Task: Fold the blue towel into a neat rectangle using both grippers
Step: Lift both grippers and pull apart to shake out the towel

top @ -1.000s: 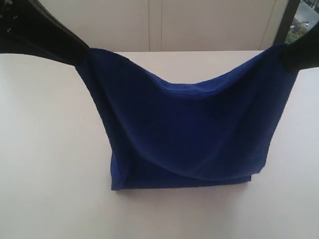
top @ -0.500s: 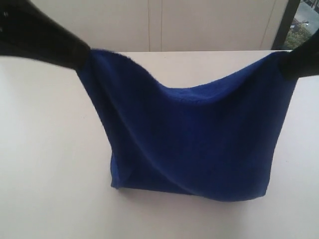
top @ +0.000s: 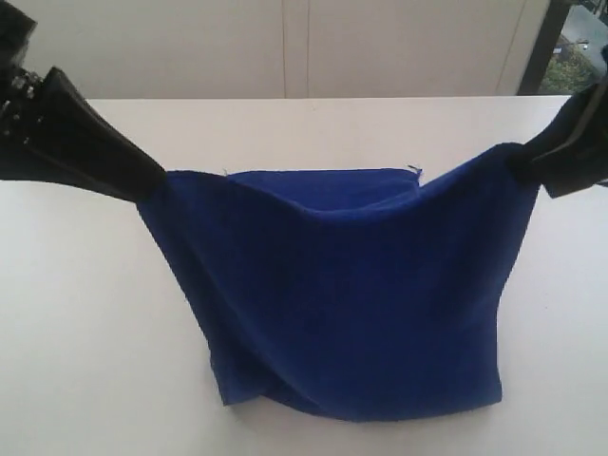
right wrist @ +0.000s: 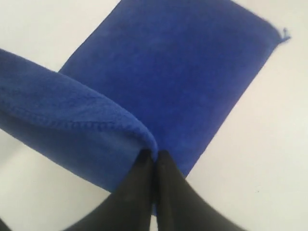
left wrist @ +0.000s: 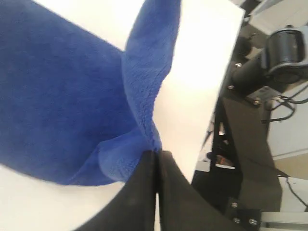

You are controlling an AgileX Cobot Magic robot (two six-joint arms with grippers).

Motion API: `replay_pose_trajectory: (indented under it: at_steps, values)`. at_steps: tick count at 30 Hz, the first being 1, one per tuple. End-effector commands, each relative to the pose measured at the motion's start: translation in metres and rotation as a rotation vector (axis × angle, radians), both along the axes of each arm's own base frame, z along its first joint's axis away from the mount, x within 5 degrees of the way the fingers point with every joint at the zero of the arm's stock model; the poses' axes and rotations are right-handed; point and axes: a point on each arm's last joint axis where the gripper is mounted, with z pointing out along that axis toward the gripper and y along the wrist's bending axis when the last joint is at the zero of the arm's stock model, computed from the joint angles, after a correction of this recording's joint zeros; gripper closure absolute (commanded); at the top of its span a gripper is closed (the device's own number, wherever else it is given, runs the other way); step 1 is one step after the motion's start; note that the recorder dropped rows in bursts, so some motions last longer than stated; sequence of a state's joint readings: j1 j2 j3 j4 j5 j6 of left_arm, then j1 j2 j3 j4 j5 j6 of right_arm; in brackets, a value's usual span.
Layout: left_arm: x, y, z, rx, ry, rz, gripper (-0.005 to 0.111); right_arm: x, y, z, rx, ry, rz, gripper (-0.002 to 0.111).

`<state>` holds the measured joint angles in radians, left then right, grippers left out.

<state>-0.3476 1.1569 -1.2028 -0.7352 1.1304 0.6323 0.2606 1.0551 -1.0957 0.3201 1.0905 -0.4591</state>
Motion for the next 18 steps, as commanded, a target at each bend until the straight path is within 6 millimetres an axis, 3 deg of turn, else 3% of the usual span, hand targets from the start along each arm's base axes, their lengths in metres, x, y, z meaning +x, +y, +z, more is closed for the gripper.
replay_pose_trajectory:
  at_steps: [1, 5, 8, 11, 18]
  values:
    - [0.000, 0.001, 0.001, 0.068, 0.074, -0.018, 0.107, 0.007, -0.001, 0.002, -0.023, -0.048, -0.011, 0.108]
    - [0.012, -0.010, -0.046, 0.045, 0.277, -0.061, 0.107, 0.018, 0.002, -0.017, -0.046, 0.043, -0.004, 0.108]
    - [0.015, -0.013, -0.061, 0.039, 0.323, -0.085, 0.107, 0.021, 0.003, -0.021, -0.047, 0.059, -0.004, 0.108]
    - [0.015, -0.014, -0.048, 0.008, 0.279, -0.092, 0.107, 0.021, 0.003, -0.018, -0.042, 0.049, -0.006, 0.108]
    - [0.000, -0.004, 0.006, -0.006, 0.111, -0.024, 0.107, 0.004, -0.001, -0.004, -0.036, -0.013, 0.011, 0.108]
